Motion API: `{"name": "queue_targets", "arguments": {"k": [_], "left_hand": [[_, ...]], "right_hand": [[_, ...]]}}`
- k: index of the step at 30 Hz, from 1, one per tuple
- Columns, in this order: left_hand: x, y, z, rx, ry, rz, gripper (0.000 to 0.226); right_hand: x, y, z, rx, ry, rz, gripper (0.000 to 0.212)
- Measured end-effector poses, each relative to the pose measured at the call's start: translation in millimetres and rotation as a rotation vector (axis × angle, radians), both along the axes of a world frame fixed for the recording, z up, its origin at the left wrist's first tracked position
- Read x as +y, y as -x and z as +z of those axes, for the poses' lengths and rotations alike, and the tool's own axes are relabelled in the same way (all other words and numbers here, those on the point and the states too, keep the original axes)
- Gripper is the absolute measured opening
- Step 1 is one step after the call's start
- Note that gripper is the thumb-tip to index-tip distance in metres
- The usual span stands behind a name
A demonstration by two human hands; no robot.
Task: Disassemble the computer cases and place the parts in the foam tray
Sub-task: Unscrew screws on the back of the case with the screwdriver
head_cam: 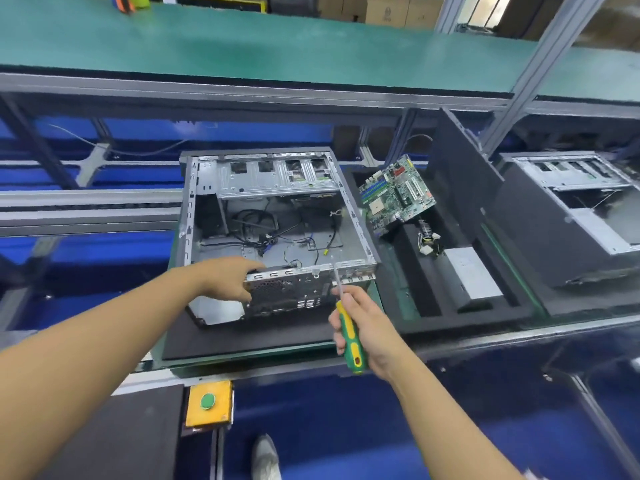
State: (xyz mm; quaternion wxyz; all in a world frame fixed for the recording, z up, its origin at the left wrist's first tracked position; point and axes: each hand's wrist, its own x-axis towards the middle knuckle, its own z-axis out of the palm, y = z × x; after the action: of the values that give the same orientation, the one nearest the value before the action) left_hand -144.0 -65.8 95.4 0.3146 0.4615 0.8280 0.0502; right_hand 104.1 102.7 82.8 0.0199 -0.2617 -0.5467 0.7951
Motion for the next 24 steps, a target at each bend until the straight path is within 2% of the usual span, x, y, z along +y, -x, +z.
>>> {"name": "queue_targets", "arguments": {"k": [4,9,11,14,16,20,24], "left_hand": [[-1.7,-6.3,-5.3,0.102,-0.099,0.033,0.030],[-1.7,-7.7,-5.8,0.103,-0.122,0.057,0.029],[-0.9,-8.2,-5.2,0.064,-0.120,0.095,0.030],[-0.4,-8.4,-3.5,-0.005,-0.122,0.157,0.028],[0.6,-8.2,-3.0,-0.027,-0.131,0.179,0.027],[2.8,-10.4,-3.1,-0.017,-0.116,0.189,0.012],[4.4,-8.6,-3.4,-0.046,-0.115,0.221,0.028]], "right_hand": [[-26.2,2.9,-21.8,-0.104,0.085,0.101,0.026],[-61.8,16.4,-44.0,-0.155,-0.077,0.256,0.018],[-75.3,23.7,-52.0,-0.197,-0.137,0.254,0.021],[-92.9,35.0,-62.1,-0.269,-0.208,0.236,0.039],[-100.8,40.5,-67.6,-0.281,-0.192,0.207,0.049],[-106.3,44.3,-74.3,-0.279,-0.133,0.163,0.053],[-109.2,43.5,-74.3,-0.247,-0.103,0.139,0.052]]}}
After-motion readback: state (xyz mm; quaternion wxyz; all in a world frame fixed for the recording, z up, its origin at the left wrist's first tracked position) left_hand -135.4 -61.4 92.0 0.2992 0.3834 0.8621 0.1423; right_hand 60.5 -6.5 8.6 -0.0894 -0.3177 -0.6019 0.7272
